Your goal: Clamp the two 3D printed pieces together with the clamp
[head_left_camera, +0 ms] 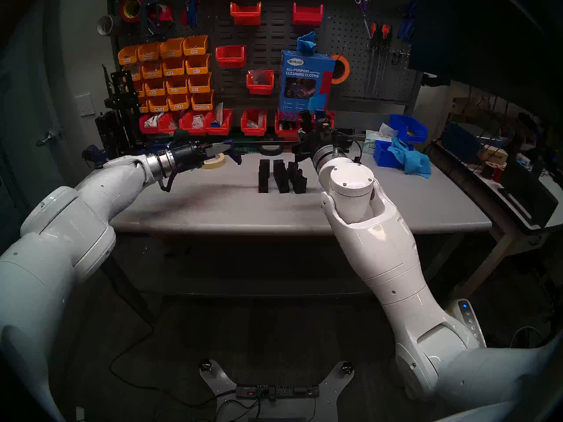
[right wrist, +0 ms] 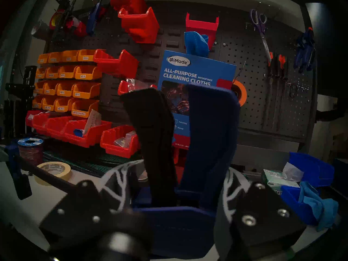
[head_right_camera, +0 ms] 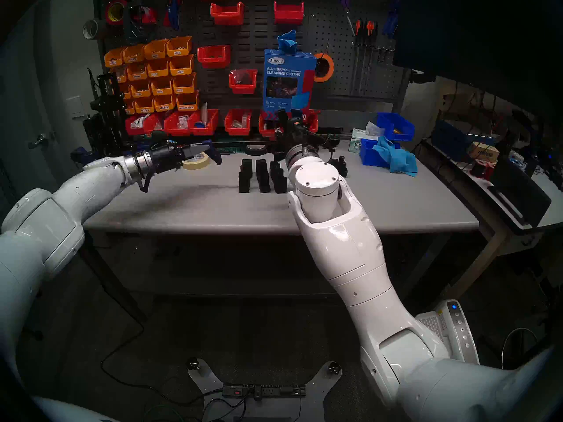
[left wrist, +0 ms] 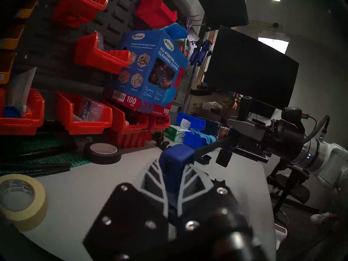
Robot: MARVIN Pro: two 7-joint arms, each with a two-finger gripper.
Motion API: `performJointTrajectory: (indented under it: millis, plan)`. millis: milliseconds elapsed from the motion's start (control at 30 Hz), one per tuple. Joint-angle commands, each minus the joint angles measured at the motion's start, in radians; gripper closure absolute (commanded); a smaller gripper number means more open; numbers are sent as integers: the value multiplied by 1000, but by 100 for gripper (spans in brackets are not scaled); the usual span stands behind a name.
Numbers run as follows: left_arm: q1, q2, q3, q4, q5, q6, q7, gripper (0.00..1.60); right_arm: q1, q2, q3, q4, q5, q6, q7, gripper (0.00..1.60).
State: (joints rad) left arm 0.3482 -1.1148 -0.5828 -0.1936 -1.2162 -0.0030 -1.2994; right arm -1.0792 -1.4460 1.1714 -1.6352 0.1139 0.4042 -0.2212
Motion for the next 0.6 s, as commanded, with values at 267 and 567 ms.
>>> performJointTrajectory:
  millis: [267, 567]
  plan:
    - [-35, -82, 8, -20, 12, 1, 24, 160, 36, -17, -7, -6, -12, -16, -2, 160]
    - [-35, -93, 12, -16, 18, 2, 20, 160, 30, -10, -4, -2, -21, -16, -4, 160]
